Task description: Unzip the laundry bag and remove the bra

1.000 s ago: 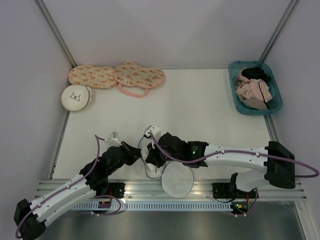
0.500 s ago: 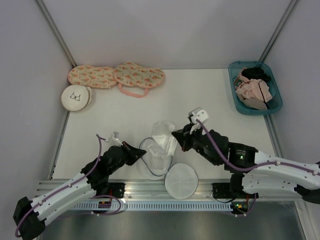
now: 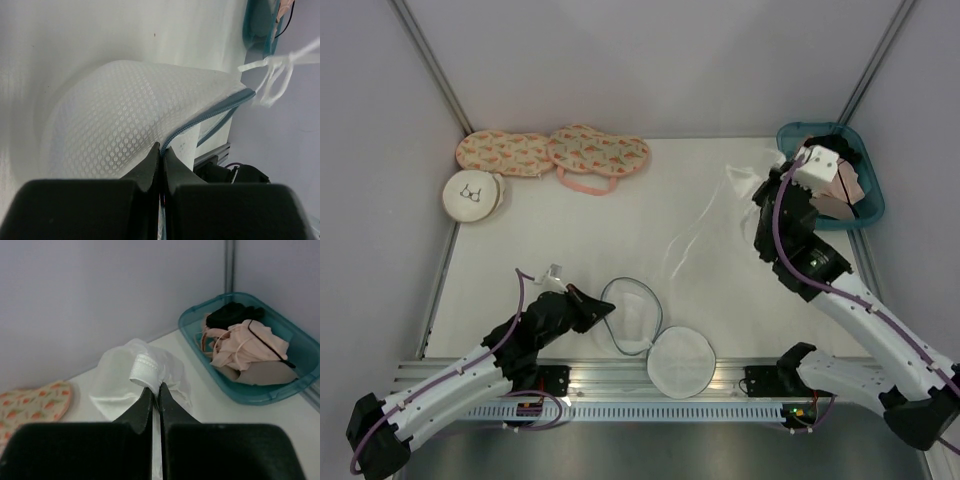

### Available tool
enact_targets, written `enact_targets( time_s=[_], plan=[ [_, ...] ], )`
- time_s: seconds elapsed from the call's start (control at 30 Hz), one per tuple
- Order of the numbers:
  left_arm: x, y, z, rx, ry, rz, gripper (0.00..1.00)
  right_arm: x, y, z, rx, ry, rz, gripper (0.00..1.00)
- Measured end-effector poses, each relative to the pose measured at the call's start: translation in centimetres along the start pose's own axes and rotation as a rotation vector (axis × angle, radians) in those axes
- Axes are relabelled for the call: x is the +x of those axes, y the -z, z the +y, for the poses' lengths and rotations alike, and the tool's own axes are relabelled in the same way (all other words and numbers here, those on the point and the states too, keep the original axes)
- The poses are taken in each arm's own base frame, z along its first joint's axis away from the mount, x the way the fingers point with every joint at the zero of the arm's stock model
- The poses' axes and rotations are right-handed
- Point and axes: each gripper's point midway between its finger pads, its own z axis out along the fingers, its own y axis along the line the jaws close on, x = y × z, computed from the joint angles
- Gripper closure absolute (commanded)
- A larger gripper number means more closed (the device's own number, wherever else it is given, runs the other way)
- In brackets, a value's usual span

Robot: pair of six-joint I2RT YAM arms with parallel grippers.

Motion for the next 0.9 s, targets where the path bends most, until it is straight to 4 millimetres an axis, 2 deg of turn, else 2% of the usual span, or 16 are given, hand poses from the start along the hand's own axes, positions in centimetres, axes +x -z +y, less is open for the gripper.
enact_targets(
  time_s=[0.13, 0.23, 0.47, 0.57, 0.63, 0.73, 0.9],
  plan=[
    [0.3, 0.1, -0.1, 0.006, 0.000, 0.015, 0.98, -3.6, -6.7, -3.9, 0.177, -0.039, -0.055, 0.99],
    [0.6, 0.2, -0.2, 0.010, 0.000, 0.032, 0.98, -6.4, -10.9, -6.5, 0.252, -0.076, -0.094, 1.00],
    [0.7, 0.4, -0.3, 0.016, 0.001, 0.041, 0.98, -13.1, -18.8, -10.6, 0.323, -0.142, -0.177, 0.99],
    [0.9, 0.4, -0.3, 0.018, 0.001, 0.052, 0.98, -14.9, -21.4, -13.3, 0.365, -0.160, -0.211, 1.00],
    [0.9, 0.5, -0.2, 0.014, 0.000, 0.055, 0.98, -15.0, -22.8, -14.7, 0.385, -0.167, -0.217, 0.99],
    [1.0, 0.5, 0.3, -0.003, -0.002, 0.059, 0.98, -14.0, -25.1, -16.6, 0.414, -0.162, -0.195, 1.00],
    [1.1, 0.5, 0.8, -0.027, -0.004, 0.063, 0.98, -9.7, -28.4, -17.9, 0.431, -0.137, -0.107, 1.00]
  ],
)
